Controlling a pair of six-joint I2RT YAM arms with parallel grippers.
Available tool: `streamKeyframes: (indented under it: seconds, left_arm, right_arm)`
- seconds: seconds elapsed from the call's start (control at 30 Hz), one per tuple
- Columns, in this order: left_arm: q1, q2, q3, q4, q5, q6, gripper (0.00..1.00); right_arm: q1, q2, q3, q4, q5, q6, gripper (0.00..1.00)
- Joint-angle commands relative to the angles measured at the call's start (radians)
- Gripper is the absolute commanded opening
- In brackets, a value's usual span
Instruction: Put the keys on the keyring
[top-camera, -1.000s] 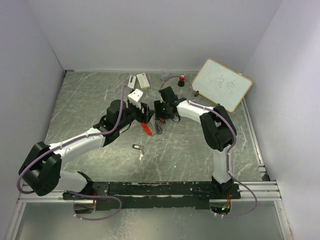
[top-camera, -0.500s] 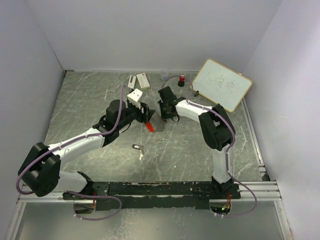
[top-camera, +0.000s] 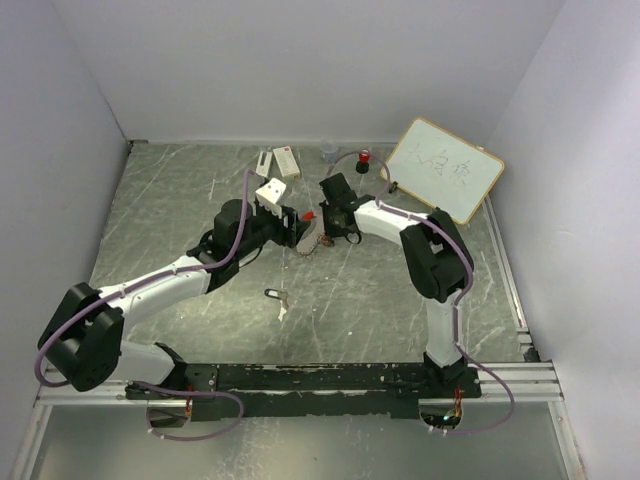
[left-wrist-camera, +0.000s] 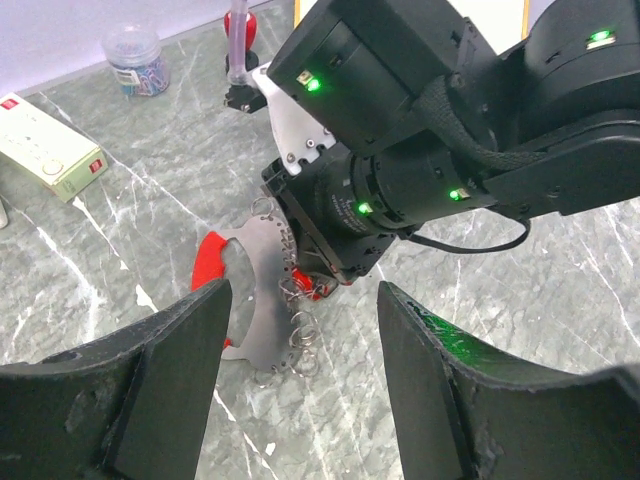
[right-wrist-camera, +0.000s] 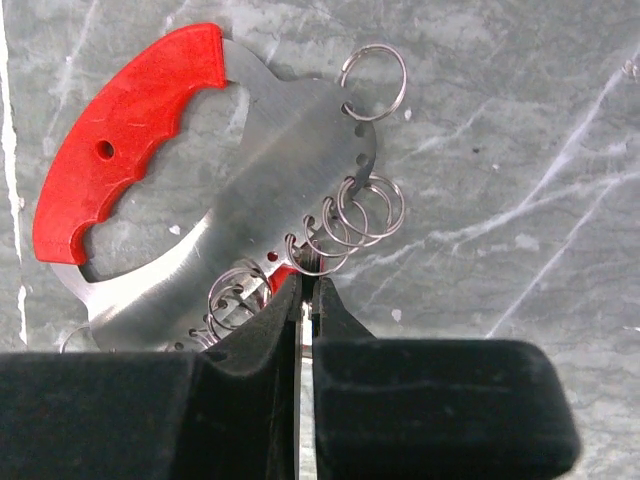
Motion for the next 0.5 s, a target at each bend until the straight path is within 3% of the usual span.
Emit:
streamKeyframes:
  seconds: [0.0,0.23,0.47]
  left_arm:
    - [0.007,0.025,0.026,0.010,0.005,0.004,0.71]
    - [0.008,0.075,0.015,0.041,0.011,-0.006,0.67]
    - [0.008,0.171,0.022,0.139,0.144,0.025,0.67]
  right_arm:
    - [-0.005,-0.060,-0.050,-0.036,0.033,-0.003,0.00]
    - [-0.005,-0.209,-0.105,-0.024,0.056,0.000,0.00]
    - [-0.005,-0.255,-0.129,-0.029,0.050,0.003,0.00]
